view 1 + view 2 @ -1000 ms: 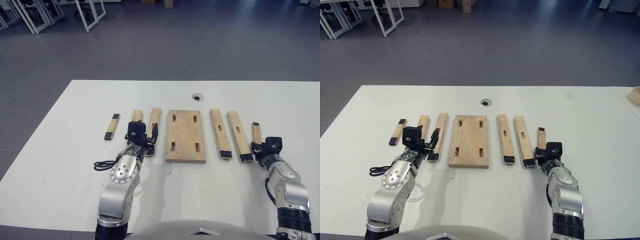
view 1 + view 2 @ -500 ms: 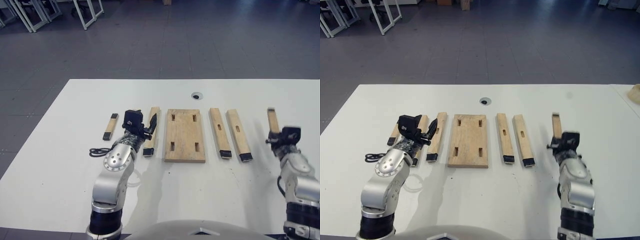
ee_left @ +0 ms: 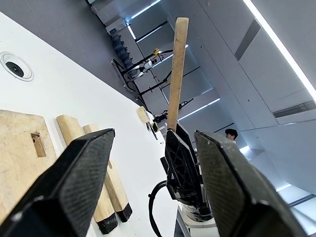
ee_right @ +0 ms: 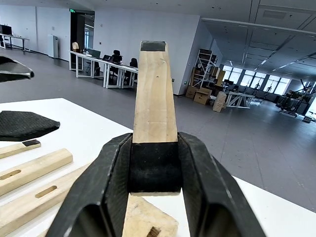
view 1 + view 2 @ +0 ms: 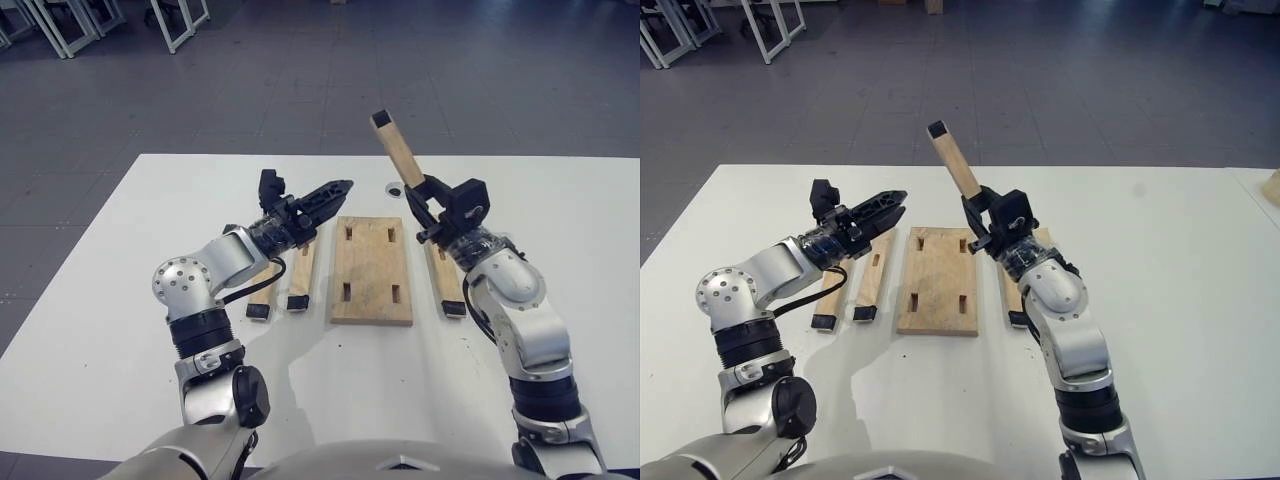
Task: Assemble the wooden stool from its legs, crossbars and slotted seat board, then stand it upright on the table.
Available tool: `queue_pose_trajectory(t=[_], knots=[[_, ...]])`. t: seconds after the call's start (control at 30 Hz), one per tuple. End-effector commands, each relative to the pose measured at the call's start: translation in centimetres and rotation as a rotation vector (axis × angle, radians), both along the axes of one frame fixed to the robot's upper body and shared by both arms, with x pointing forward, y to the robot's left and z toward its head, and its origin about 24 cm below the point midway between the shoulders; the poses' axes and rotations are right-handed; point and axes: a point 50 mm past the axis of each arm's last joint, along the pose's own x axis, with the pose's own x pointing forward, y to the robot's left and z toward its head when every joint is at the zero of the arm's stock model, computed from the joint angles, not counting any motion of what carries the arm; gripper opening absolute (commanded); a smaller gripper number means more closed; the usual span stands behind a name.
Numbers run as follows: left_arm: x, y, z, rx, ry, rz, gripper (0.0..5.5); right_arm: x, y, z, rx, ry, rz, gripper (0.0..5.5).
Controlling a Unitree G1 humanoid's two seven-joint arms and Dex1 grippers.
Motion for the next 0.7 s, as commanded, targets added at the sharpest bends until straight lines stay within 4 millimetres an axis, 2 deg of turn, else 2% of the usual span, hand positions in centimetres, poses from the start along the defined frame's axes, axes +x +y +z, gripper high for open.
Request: queue_pose_trajectory(t=[0.03, 0.23, 0.5, 0.7], knots=[[0.0, -0.9, 0.4, -0.015, 0.016, -0.035, 2.98, -0.7, 1.5, 0.1, 0.024, -0.010, 0.044, 1.31], [-0.1, -1.7, 1.9, -0.038, -0.037, -0.086, 2.98, -1.2, 2.3, -1.4, 0.036, 0.044, 0.064, 1.31], [0.6, -1.7, 1.8, -0.018, -0.012, -0.022, 2.98, -2.9, 4.6, -2.3, 0.058, 0.084, 0.144, 1.31], [0.4, -1.7, 1.0, 0.027, 0.004, -0.018, 2.98, -2.2, 3.8, -1.8, 0.054, 0.067, 0.090, 1.31]])
